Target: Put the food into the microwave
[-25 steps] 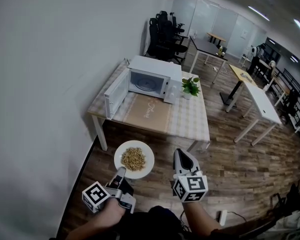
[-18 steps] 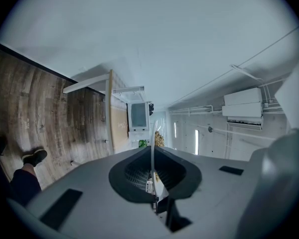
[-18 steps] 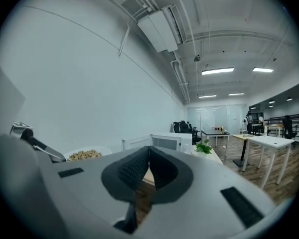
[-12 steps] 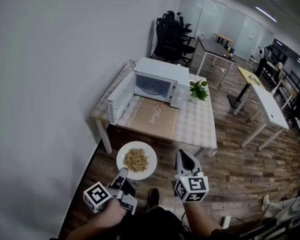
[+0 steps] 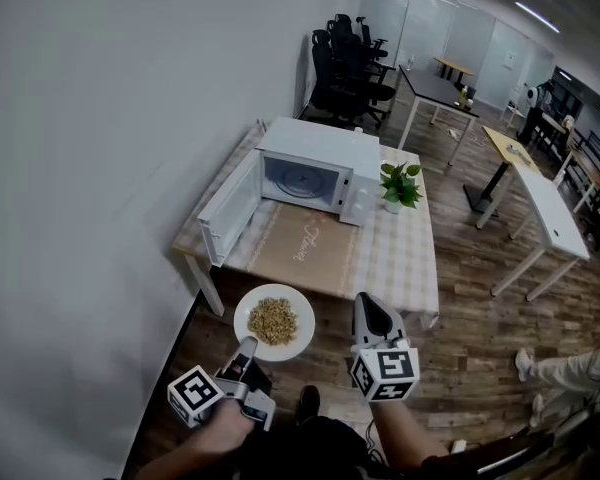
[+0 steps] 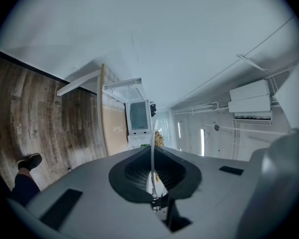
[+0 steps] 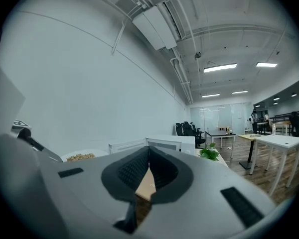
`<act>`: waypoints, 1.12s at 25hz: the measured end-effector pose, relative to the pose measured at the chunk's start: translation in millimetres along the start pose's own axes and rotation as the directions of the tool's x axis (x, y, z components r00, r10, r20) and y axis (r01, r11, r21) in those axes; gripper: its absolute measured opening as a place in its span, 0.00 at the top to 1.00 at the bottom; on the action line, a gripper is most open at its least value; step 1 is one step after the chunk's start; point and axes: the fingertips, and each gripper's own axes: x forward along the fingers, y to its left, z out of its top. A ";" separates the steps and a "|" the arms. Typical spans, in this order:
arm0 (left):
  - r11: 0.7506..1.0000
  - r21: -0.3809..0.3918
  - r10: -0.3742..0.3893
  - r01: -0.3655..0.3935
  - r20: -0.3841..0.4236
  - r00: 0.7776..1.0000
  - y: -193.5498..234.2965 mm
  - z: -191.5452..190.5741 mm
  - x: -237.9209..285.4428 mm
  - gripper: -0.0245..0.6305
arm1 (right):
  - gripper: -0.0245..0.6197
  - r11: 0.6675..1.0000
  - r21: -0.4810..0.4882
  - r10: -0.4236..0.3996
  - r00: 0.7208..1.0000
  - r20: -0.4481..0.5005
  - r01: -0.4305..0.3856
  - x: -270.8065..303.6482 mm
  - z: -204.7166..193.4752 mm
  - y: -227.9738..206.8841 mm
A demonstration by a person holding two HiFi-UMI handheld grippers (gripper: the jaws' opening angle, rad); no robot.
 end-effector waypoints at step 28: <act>0.996 0.031 0.078 -0.080 0.064 0.995 -21.9 -11.6 168.2 0.93 | 0.95 0.995 0.007 0.098 0.995 0.029 -0.098 121.5 3.1 -126.0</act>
